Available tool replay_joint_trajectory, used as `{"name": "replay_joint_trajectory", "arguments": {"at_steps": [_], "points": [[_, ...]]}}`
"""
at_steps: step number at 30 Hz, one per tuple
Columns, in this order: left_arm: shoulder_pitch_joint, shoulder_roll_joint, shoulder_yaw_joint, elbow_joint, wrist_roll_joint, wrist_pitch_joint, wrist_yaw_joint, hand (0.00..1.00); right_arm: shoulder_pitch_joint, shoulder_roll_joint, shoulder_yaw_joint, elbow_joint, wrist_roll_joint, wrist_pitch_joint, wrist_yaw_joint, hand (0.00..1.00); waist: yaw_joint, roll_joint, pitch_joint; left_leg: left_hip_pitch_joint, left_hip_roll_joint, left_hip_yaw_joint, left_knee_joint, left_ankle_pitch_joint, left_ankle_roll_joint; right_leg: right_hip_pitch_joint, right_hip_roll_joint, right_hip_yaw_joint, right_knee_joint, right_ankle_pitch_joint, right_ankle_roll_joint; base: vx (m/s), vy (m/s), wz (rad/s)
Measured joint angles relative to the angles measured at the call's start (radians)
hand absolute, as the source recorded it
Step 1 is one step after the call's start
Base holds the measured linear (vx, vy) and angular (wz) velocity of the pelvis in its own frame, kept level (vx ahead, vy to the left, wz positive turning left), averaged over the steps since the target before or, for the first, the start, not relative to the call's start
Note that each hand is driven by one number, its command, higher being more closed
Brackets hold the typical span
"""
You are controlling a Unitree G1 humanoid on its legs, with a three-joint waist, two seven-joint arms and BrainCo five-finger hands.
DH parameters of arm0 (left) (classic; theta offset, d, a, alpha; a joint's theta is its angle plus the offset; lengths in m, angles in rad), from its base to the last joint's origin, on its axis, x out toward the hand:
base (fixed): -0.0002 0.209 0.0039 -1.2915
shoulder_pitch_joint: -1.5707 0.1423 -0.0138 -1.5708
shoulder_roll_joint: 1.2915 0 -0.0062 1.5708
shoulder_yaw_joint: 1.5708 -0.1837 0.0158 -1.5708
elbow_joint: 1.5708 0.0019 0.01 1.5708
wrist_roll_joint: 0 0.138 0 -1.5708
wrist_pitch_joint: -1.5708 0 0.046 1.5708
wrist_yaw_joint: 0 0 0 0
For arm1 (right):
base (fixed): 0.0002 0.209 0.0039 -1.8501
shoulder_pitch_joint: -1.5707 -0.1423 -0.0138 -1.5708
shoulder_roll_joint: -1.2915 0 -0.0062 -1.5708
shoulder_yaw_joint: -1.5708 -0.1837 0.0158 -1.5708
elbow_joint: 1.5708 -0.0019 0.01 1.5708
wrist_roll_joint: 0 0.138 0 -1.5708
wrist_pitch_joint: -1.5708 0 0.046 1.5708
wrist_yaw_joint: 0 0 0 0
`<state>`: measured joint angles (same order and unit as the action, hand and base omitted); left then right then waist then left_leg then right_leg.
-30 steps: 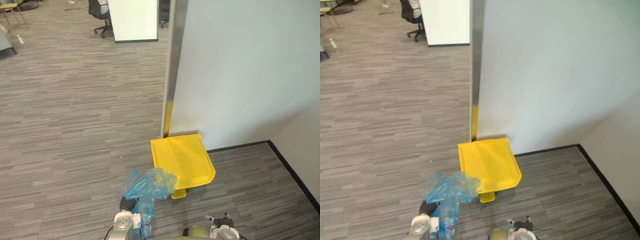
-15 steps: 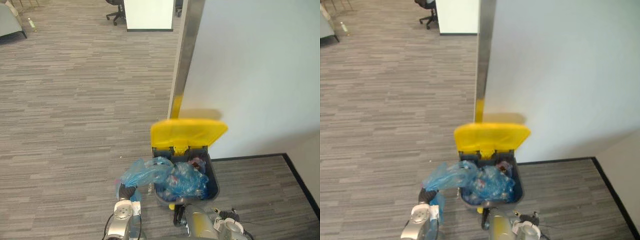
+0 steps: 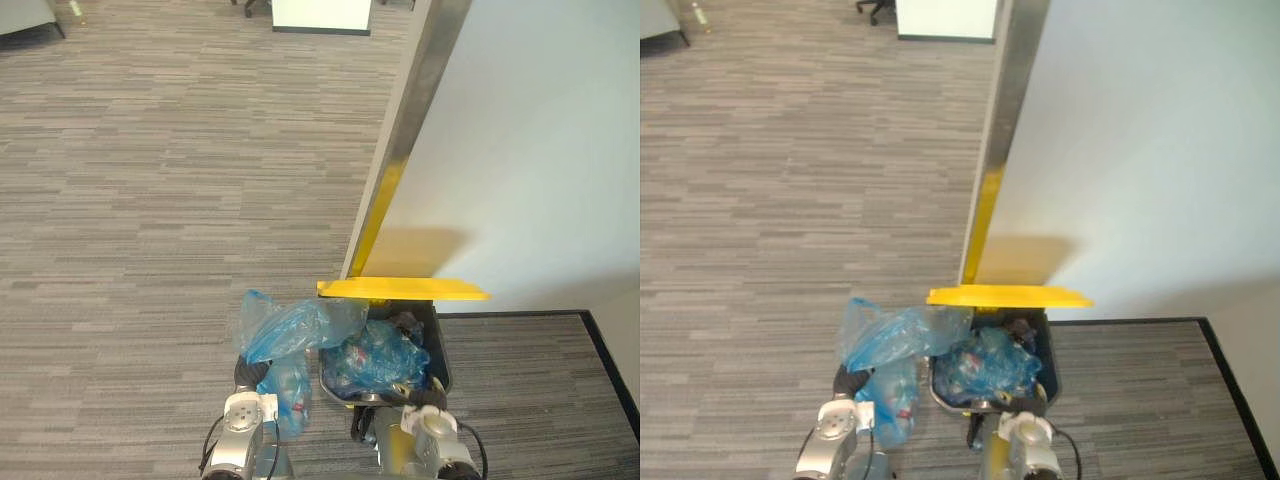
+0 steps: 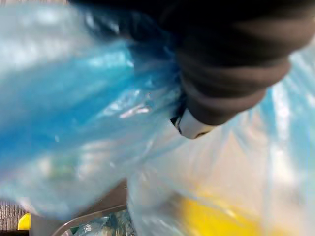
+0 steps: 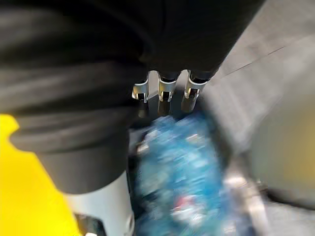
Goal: Gather rubbish on tea table into small bin, then transfer packed bag to large trash can.
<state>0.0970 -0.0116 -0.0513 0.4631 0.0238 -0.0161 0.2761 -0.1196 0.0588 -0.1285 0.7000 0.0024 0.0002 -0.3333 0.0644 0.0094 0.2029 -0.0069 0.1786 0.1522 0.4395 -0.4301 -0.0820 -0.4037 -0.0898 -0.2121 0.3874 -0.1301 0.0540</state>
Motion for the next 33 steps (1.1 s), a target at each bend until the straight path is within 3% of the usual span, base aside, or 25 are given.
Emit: {"name": "replay_joint_trajectory", "arguments": {"at_steps": [6, 14, 20, 27, 33], "points": [[0.009, 0.017, -0.053, -0.121, -0.028, -0.019, 0.012, 1.00, -0.102, -0.036, 0.055, -0.168, 0.002, -0.021, -0.033, 0.00, 0.009, -0.001, -0.002, -0.047, -0.004, -0.010, 0.008, 0.008, 0.009, -0.021, -0.003, -0.005, -0.034, 0.037, -0.009, -0.05, -0.033, 0.04], [-0.010, 0.036, -0.143, -0.289, -0.113, -0.050, 0.011, 1.00, -0.282, -0.079, 0.054, -0.177, 0.065, -0.021, -0.061, 0.00, 0.028, 0.000, 0.001, -0.123, 0.000, -0.030, 0.077, 0.002, 0.000, -0.055, -0.003, -0.013, -0.044, 0.068, -0.018, -0.04, -0.012, 0.03], [-0.049, 0.037, -0.221, -0.404, -0.186, -0.072, 0.005, 1.00, -0.383, -0.088, 0.052, -0.170, 0.127, 0.013, -0.078, 0.00, 0.041, 0.003, 0.017, -0.158, 0.004, -0.048, 0.115, -0.011, -0.009, -0.070, -0.002, -0.016, -0.042, 0.073, -0.020, -0.04, -0.015, 0.02], [-0.081, 0.038, -0.358, -0.565, -0.232, -0.129, -0.028, 1.00, -0.536, -0.108, 0.004, -0.129, 0.160, 0.045, -0.092, 0.00, 0.042, 0.008, 0.066, -0.185, 0.016, -0.052, 0.139, -0.011, -0.016, -0.089, 0.008, -0.026, -0.027, 0.075, -0.023, 0.00, -0.006, 0.00], [-0.143, 0.037, -0.450, -0.592, -0.242, -0.133, -0.043, 1.00, -0.657, -0.143, -0.017, -0.087, 0.175, 0.050, -0.101, 0.00, 0.040, 0.006, 0.080, -0.272, 0.015, -0.051, 0.201, -0.023, -0.021, -0.158, 0.008, -0.017, -0.020, 0.088, -0.031, -0.02, 0.005, -0.03]]}}
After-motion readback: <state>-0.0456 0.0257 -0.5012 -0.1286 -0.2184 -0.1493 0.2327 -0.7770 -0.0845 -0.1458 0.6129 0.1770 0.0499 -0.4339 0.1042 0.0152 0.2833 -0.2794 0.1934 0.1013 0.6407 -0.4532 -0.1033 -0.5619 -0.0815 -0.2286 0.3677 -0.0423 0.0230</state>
